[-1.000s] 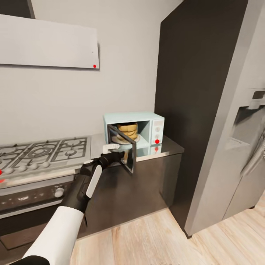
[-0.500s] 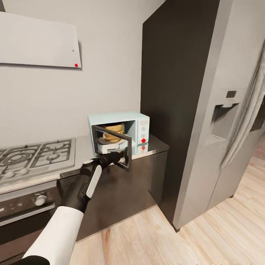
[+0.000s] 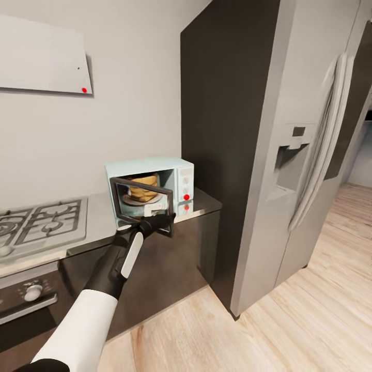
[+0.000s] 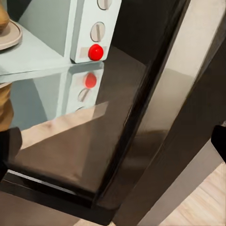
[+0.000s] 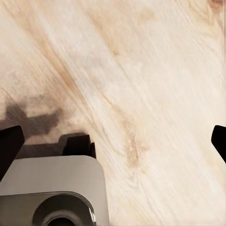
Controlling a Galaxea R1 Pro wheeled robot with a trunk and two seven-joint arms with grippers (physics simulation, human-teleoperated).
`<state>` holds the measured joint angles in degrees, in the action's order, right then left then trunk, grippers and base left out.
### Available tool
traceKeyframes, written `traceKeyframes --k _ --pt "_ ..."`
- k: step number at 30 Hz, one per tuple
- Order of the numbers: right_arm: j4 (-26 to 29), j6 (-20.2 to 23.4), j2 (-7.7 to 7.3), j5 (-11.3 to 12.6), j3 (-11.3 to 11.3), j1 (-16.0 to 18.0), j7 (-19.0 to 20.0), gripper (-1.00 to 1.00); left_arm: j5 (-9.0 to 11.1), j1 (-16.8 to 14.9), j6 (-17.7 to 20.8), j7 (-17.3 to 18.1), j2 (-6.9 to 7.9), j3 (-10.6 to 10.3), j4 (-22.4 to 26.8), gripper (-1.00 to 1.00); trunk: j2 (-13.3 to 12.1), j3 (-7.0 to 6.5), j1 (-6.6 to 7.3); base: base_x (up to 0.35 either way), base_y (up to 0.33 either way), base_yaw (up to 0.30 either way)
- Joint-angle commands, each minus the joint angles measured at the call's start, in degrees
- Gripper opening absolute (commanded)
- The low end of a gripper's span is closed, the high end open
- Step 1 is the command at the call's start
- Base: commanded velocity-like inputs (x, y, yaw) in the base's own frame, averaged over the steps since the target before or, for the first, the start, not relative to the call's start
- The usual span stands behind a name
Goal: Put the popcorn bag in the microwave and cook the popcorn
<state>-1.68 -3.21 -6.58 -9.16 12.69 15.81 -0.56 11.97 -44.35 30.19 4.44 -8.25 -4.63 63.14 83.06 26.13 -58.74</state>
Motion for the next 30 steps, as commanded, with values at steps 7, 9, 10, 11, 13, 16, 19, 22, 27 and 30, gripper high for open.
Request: traceKeyframes --k 7,9,10,11,13,16,19,22,27,30 --pt "-0.2 -0.5 -0.43 -0.6 0.5 0.1 -0.1 1.0 0.2 0.0 0.3 0.1 -0.01 0.1 -0.4 1.0 0.0 0.06 0.0 0.138 0.0 -0.001" --pt "-0.2 -0.6 -0.44 -0.6 0.5 0.1 -0.1 1.0 0.2 0.0 0.3 0.1 -0.01 0.1 -0.4 1.0 0.0 0.06 0.0 0.151 0.0 0.0" --pt "-0.2 -0.6 -0.45 -0.6 0.5 0.1 -0.1 1.0 0.2 0.0 0.3 0.1 -0.01 0.1 -0.4 1.0 0.0 0.06 0.0 0.151 0.0 0.0" --pt "-0.2 -0.6 -0.45 -0.6 0.5 0.1 -0.1 1.0 0.2 0.0 0.3 0.1 -0.01 0.1 -0.4 1.0 0.0 0.06 0.0 0.151 0.0 0.0" --pt "-0.2 -0.6 -0.45 -0.7 0.4 0.1 -0.1 1.0 0.2 0.0 0.3 0.1 -0.01 0.1 -0.4 1.0 0.0 0.06 0.0 0.151 0.0 0.0" --pt "-0.2 -0.6 -0.45 -0.7 0.4 0.1 -0.1 1.0 0.2 0.0 0.3 0.1 -0.01 0.1 -0.4 1.0 0.0 0.06 0.0 0.151 0.0 0.0" --pt "-0.2 -0.6 -0.45 -0.7 0.4 0.1 -0.1 1.0 0.2 0.0 0.3 0.1 -0.01 0.1 -0.4 1.0 0.0 0.06 0.0 0.151 0.0 0.0" --pt "-0.2 -0.6 -0.45 -0.7 0.4 0.1 -0.1 1.0 0.1 0.0 0.3 0.1 -0.01 0.1 -0.7 1.0 0.0 0.06 0.0 0.151 0.0 0.0" --pt "-0.2 -0.6 -0.45 -0.8 0.4 0.1 -0.1 1.0 0.1 0.0 0.3 0.1 -0.01 0.1 -1.0 1.0 0.0 0.06 0.0 0.151 0.0 0.0" --pt "-0.2 -0.6 -0.45 -0.8 0.4 0.1 -0.1 1.0 0.1 0.0 0.3 0.1 -0.01 0.1 -1.0 1.0 0.0 0.06 0.0 0.151 0.0 0.0"
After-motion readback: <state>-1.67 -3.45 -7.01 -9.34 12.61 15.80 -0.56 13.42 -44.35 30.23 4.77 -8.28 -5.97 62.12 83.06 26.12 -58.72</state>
